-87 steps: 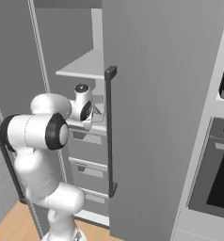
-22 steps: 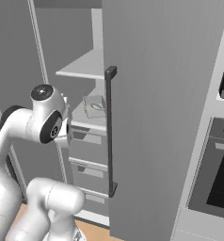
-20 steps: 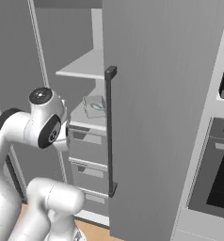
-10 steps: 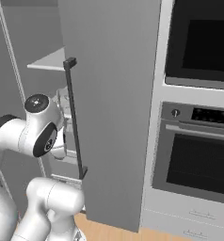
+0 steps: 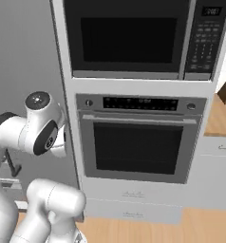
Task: Take the meat container that has the fish and place it on the second highest rack of the freezer. Then take the vegetable container that has the bell pepper and lemon wedge and place it on the highest rack of the freezer.
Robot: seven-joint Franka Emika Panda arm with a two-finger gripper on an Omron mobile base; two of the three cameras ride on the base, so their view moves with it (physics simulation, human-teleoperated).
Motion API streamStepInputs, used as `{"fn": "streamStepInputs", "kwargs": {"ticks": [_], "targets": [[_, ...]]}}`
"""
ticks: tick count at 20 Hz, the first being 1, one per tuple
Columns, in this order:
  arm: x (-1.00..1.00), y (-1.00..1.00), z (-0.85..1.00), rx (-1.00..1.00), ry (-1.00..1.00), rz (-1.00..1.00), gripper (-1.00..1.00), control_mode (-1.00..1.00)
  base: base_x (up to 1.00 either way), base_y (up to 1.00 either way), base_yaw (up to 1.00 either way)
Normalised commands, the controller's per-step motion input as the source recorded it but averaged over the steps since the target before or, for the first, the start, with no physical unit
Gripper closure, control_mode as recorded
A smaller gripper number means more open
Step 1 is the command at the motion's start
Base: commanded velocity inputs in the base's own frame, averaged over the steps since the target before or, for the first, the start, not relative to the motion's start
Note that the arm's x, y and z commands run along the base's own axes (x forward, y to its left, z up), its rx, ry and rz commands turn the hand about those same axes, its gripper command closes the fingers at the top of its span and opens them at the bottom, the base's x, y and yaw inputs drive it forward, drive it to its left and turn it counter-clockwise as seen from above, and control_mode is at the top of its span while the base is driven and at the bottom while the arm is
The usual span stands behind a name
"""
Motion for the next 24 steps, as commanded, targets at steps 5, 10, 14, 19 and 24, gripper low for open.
{"fn": "streamStepInputs", "kwargs": {"ticks": [5, 10, 14, 19, 24], "targets": [[0.0, 0.0, 0.0, 0.0, 0.0, 0.0, -1.0, 1.0, 0.08, -1.0, -0.29], [0.0, 0.0, 0.0, 0.0, 0.0, 0.0, -1.0, 1.0, 0.22, -1.0, -0.31], [0.0, 0.0, 0.0, 0.0, 0.0, 0.0, -1.0, 1.0, 0.23, -1.0, -0.34], [0.0, 0.0, 0.0, 0.0, 0.0, 0.0, -1.0, 1.0, 0.23, -1.0, -0.31], [0.0, 0.0, 0.0, 0.0, 0.0, 0.0, -1.0, 1.0, 0.65, -0.86, -0.15]]}}
